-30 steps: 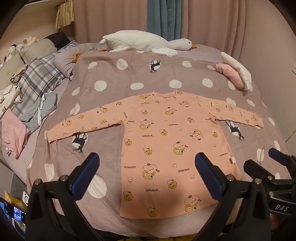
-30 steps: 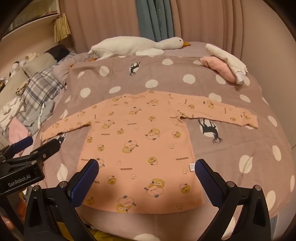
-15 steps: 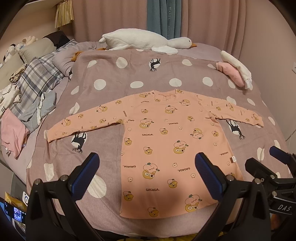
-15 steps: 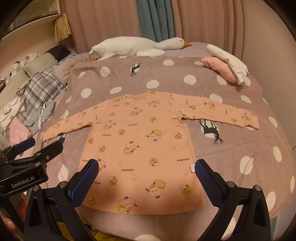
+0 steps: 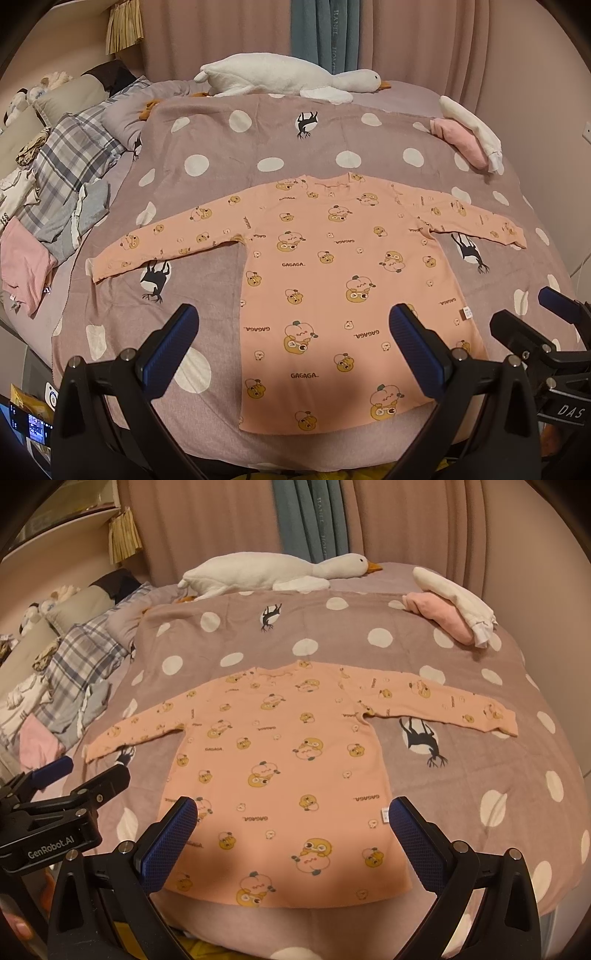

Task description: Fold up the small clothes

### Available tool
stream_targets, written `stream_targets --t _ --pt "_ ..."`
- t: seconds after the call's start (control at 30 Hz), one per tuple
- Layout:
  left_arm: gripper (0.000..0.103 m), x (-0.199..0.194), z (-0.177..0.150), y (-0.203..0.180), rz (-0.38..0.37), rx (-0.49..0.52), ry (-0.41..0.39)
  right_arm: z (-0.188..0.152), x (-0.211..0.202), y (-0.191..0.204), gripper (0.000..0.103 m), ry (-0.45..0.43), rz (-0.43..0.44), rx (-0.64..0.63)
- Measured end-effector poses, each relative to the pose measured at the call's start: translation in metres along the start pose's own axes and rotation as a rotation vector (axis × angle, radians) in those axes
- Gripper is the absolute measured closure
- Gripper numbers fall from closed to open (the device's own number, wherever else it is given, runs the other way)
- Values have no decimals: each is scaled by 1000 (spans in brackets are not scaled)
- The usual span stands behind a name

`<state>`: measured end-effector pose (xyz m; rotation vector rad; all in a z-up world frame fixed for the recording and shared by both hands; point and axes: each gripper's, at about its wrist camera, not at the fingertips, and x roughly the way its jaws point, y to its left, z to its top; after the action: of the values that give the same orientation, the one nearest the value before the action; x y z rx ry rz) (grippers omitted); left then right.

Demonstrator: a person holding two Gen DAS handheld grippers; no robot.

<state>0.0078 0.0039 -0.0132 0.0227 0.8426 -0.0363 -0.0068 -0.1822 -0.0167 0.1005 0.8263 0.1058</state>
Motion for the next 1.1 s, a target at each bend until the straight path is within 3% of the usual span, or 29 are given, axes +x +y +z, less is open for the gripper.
stream_targets --t 1.1 --pt "0 3 -1 -1 -8 -5 22 -2 0 1 1 4 6 8"
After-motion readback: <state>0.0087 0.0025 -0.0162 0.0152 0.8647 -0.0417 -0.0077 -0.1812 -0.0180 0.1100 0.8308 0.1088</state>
